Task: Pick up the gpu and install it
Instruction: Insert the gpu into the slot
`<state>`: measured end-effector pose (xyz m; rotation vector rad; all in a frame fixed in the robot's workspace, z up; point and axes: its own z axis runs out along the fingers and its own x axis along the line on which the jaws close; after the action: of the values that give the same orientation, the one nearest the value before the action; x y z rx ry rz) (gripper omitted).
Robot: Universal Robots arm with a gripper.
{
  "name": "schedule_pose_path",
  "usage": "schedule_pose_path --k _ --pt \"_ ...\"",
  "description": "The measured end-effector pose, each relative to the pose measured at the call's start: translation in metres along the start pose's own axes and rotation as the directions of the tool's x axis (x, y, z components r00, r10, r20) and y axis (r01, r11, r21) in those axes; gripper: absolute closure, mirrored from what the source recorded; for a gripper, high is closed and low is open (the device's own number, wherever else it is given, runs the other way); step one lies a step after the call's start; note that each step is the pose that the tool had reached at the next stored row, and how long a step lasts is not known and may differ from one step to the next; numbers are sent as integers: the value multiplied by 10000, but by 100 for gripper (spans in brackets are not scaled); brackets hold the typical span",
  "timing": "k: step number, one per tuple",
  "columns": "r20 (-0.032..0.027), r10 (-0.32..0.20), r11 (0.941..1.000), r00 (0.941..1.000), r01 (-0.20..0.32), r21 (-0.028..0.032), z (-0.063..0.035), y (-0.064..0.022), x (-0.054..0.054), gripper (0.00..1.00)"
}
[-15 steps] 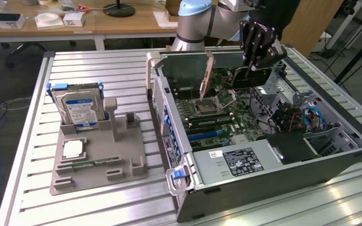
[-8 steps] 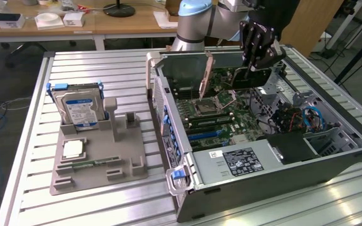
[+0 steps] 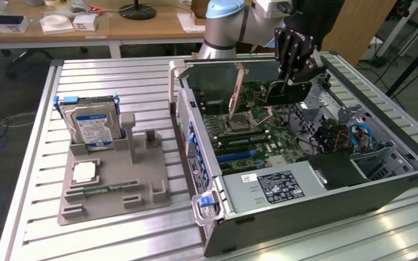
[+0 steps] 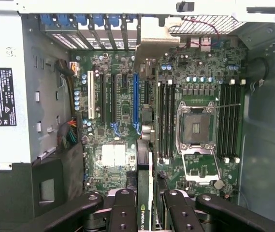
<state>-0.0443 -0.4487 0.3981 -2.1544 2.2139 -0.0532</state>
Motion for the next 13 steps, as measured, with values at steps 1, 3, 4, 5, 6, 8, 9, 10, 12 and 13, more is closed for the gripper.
schedule_pose_path --k 1,3,4,5,6,8,9,10,12,13 --pt "-14 0 10000 10000 0 1 6 1 0 74" --pt "-50 -2 10000 10000 2 4 12 2 0 74" --pt "-52 -2 10000 10000 2 3 12 2 1 74" --pt "-52 -3 10000 10000 3 4 12 1 0 74" --pt "-53 -2 10000 10000 2 3 12 2 0 74" --pt "-53 -2 10000 10000 2 4 12 2 0 74" --pt "-53 -2 10000 10000 2 4 12 1 0 74" --pt "-53 -2 10000 10000 2 4 12 2 0 74" --pt "-52 -2 10000 10000 2 4 12 2 0 74" --pt "-53 -2 10000 10000 2 4 12 2 0 74"
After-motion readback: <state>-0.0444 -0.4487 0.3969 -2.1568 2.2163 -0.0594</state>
